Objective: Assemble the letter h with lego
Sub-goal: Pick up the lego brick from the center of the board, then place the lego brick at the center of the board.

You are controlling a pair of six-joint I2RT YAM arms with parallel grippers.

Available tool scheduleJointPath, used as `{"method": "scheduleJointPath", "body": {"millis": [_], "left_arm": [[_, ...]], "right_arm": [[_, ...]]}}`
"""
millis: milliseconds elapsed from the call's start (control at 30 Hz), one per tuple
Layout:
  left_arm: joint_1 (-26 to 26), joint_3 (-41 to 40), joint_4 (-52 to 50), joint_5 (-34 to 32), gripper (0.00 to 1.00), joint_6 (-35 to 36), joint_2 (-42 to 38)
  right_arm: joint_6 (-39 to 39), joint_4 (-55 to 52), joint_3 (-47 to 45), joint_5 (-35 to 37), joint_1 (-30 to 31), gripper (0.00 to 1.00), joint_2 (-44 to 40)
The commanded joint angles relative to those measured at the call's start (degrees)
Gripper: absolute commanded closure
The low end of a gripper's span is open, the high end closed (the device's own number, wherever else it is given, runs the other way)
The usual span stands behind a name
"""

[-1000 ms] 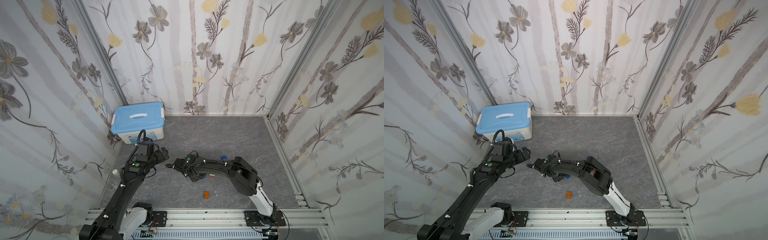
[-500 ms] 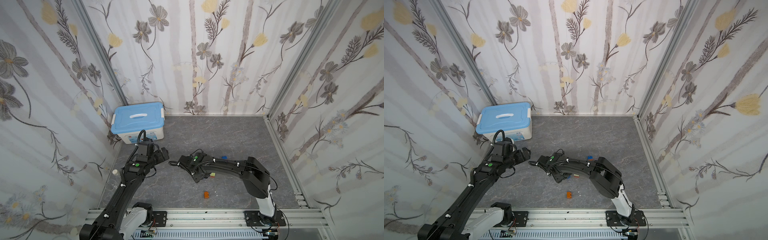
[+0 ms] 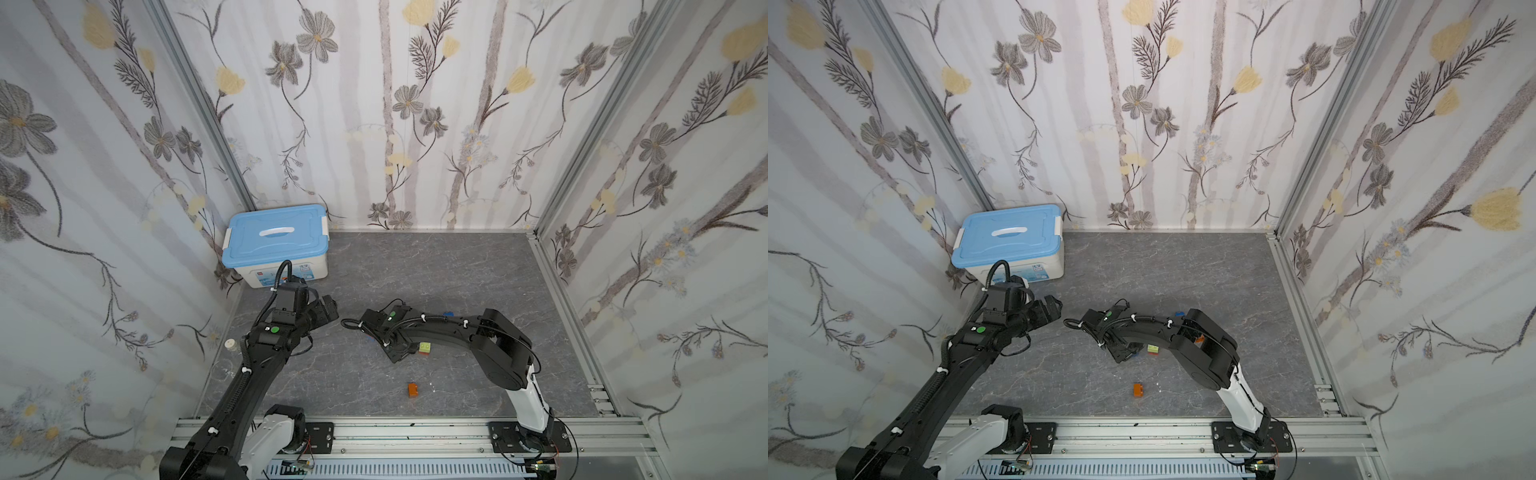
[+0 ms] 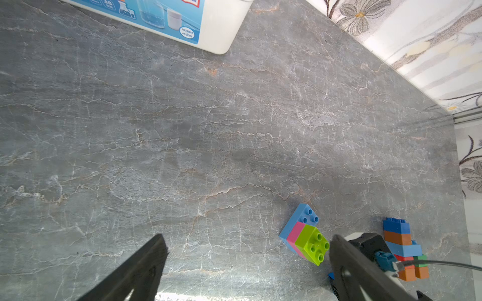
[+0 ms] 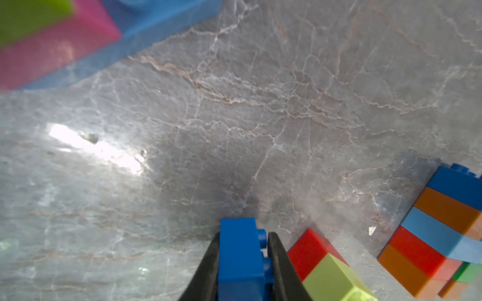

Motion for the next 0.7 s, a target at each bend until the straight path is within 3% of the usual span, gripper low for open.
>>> {"method": "scheduleJointPath", "body": {"millis": [0, 133, 267, 500, 667], "left_arm": [[0.0, 0.0, 1.2, -0.2, 0.00, -0.4, -0.1], [0.1, -0.1, 1.3, -0.3, 0.00, -0.3, -0.1], [0.1, 0.0, 1.3, -0.5, 0.00, -0.4, 0.3], [0.1, 0.1, 1.0, -0.6, 0.00, -0.5, 0.6], [0.3, 0.3, 1.1, -0.3, 0.00, -0.5, 1.3]], "right_arm": [[2.1, -6.7, 0.8, 9.2, 0.1, 0.77, -0.1], [4.6, -11.0, 1.0, 17.6, 0.1, 0.79, -0.1], [5.5, -11.5, 3.2, 19.8, 0.8, 0.77, 4.4], [6.1, -11.1, 8.1, 18.9, 2.6, 0.77, 10.6], [5.8, -9.2, 7.6, 13.5, 4.0, 0.65, 10.1]]}}
